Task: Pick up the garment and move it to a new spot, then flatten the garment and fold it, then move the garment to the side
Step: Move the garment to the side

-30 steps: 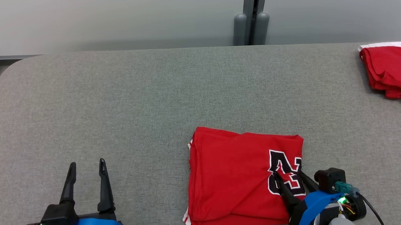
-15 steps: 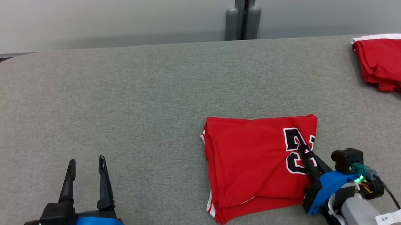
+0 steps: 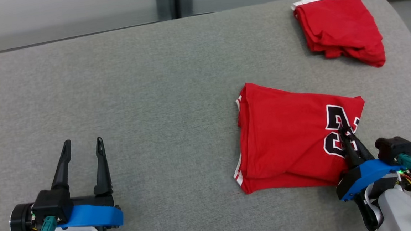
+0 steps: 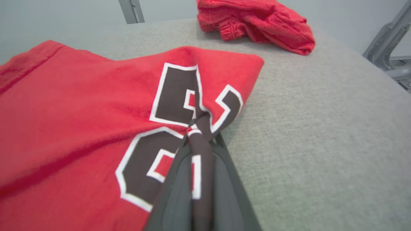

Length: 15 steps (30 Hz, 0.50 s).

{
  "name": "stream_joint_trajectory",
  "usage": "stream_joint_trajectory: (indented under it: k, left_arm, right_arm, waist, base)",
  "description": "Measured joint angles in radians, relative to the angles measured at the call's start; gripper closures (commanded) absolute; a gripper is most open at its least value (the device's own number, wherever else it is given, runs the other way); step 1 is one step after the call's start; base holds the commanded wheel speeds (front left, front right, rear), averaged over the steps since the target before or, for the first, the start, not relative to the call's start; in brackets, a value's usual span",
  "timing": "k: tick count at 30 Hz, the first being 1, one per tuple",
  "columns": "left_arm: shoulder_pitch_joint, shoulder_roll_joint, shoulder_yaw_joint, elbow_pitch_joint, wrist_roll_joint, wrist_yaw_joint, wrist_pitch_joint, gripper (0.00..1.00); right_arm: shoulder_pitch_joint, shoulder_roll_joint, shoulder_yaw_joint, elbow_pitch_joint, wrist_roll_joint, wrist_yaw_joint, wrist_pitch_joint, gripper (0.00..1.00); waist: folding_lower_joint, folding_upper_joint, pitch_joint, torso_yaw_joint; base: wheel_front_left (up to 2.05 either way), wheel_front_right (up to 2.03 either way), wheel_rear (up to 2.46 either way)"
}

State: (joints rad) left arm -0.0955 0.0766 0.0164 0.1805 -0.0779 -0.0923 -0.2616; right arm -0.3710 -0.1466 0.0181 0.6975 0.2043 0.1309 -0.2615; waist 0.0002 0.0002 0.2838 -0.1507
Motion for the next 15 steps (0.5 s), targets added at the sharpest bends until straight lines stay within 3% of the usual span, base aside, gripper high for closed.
stream_joint_trajectory:
  k: [7, 15]
  left_arm:
    - [-0.033, 0.022, 0.0, -0.013, 0.011, -0.006, 0.0, 0.0]
    - [-0.056, 0.032, -0.002, -0.018, 0.014, -0.011, 0.0, 0.0]
  right_arm:
    - [0.017, -0.011, -0.033, -0.043, -0.005, 0.0, 0.0, 1.0]
    - [-0.011, -0.023, 0.005, -0.134, -0.051, 0.0, 0.0, 1.0]
  waist:
    - [-0.0001, 0.0, 0.028, -0.07]
    - [-0.0001, 0.0001, 0.046, -0.063]
  base:
    - [0.0, 0.0, 0.0]
    - [0.0, 0.0, 0.0]
